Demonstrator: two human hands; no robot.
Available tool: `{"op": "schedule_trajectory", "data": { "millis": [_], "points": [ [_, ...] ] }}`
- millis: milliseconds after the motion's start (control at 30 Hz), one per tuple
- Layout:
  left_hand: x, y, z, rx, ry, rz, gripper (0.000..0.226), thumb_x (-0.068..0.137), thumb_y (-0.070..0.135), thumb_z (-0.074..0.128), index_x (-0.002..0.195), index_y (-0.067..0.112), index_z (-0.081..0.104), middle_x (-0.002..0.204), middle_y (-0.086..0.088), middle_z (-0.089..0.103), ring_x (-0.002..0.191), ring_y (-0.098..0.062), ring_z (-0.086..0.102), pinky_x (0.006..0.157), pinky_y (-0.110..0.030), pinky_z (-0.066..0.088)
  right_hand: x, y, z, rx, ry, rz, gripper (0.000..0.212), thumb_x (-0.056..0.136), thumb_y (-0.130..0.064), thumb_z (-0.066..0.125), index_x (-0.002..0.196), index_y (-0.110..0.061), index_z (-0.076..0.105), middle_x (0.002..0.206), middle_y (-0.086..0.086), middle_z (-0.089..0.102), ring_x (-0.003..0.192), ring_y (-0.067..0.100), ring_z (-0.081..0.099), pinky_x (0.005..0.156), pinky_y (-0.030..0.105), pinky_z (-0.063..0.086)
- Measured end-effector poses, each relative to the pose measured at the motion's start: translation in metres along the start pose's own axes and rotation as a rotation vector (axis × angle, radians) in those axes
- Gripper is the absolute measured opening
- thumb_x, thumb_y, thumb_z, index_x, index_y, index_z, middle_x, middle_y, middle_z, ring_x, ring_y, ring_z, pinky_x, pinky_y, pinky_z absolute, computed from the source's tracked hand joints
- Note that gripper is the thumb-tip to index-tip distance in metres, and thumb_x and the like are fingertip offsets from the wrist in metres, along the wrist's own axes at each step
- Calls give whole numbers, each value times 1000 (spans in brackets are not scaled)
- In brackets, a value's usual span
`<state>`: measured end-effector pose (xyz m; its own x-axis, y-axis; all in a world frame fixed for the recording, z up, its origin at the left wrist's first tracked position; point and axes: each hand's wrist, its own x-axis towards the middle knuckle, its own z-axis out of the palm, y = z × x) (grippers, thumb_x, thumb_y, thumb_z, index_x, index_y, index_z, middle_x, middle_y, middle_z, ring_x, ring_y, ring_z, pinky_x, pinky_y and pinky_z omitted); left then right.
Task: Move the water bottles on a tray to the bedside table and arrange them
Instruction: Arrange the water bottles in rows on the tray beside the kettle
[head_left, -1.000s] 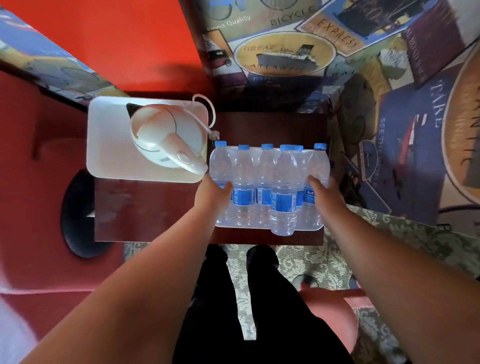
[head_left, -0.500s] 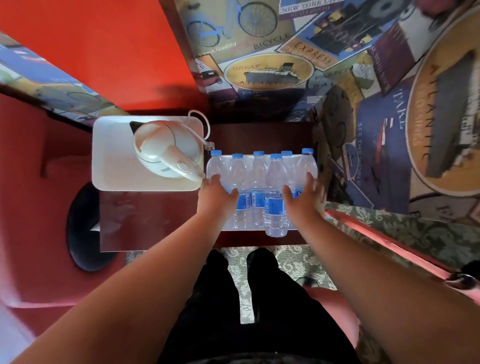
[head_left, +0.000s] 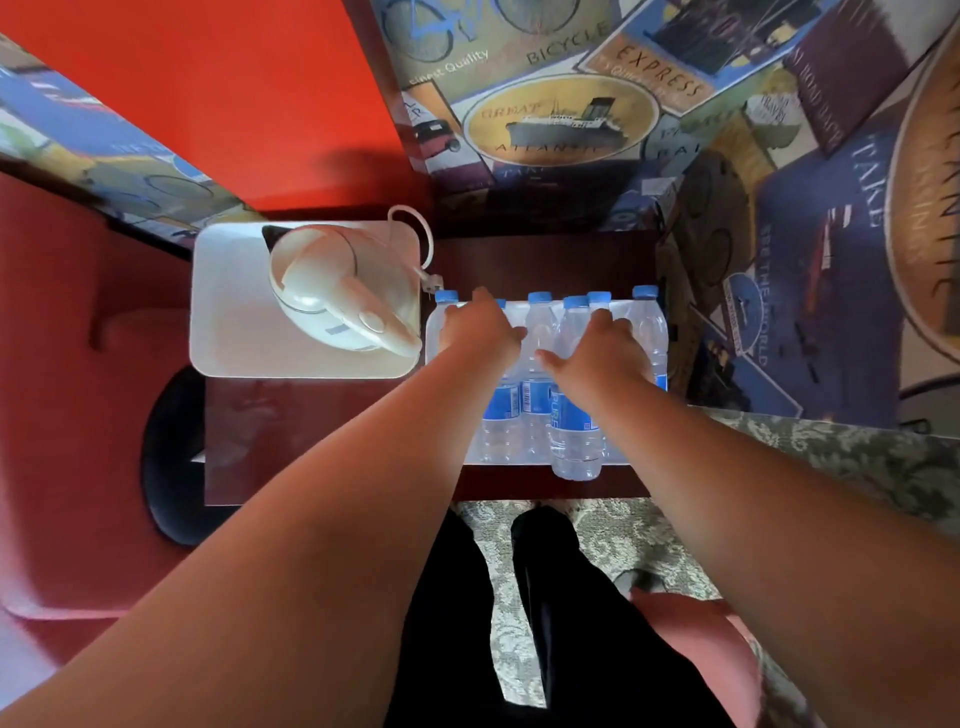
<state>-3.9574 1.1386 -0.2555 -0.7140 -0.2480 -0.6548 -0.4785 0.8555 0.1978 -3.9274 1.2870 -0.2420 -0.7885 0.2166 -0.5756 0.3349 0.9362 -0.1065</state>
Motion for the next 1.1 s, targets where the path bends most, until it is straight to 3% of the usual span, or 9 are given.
{"op": "schedule_trajectory", "data": {
  "millis": [100,200,300,367,600,667,800,967,1100],
  "points": [
    [4,3,-4,-6,-11,-6,70,80,52,77,131,14,48,117,-9,63,112,-28,57,74,-34,47,0,3,0,66,6,4,87,77,-68,68,138,-13,39,128,12,52,110,34,62,69,34,46],
    [-5,0,-2,-156,-28,26,71,81,46,79,134,14,45,125,-8,60,100,-25,60,71,-31,48,-7,12,-3,170,-11,-33,88,76,-67,68,145,-21,36,128,10,55,104,30,64,66,31,47],
    [-19,-16,-2,-379,-90,11,71,81,43,78,138,25,39,108,-5,65,67,-16,61,42,-22,41,-19,20,-11,283,-70,-44,89,75,-67,69,147,-29,32,119,8,60,78,22,68,57,32,57],
    [-30,-28,-4,-460,-113,24,75,81,44,78,141,31,35,106,-2,63,65,-14,62,34,-17,39,-27,25,-15,344,-97,-52,87,75,-65,70,146,-31,32,112,7,62,71,20,68,58,36,61],
    [-95,-63,-29,-680,19,85,54,81,38,80,125,21,55,112,-4,68,92,-23,66,82,-43,56,-64,23,-29,450,-119,-149,63,83,-57,69,127,-25,37,120,1,66,87,21,66,71,40,59],
    [-116,-79,-40,-781,56,78,48,82,33,80,123,19,59,112,-1,71,100,-20,67,94,-46,53,-77,14,-39,487,-120,-191,57,85,-56,66,122,-26,36,113,-4,66,82,17,67,64,33,55],
    [-145,-110,-77,-886,110,43,47,81,36,79,122,22,61,107,1,73,97,-16,70,94,-46,55,-106,-20,-59,566,-128,-304,41,89,-45,64,116,-23,42,88,-10,65,56,-3,63,37,14,38],
    [-161,-159,-130,-814,167,122,53,83,28,79,132,22,57,116,1,71,105,-18,67,99,-45,52,-141,-83,-73,554,-153,-398,43,79,-55,55,112,-30,43,79,-9,67,66,7,66,50,26,43],
    [-158,-209,-170,-814,241,122,46,83,28,78,124,25,59,115,2,70,105,-18,66,97,-47,53,-160,-147,-70,494,-152,-537,56,82,-50,63,130,-35,39,100,-12,66,88,11,65,71,32,51]
  ]
}}
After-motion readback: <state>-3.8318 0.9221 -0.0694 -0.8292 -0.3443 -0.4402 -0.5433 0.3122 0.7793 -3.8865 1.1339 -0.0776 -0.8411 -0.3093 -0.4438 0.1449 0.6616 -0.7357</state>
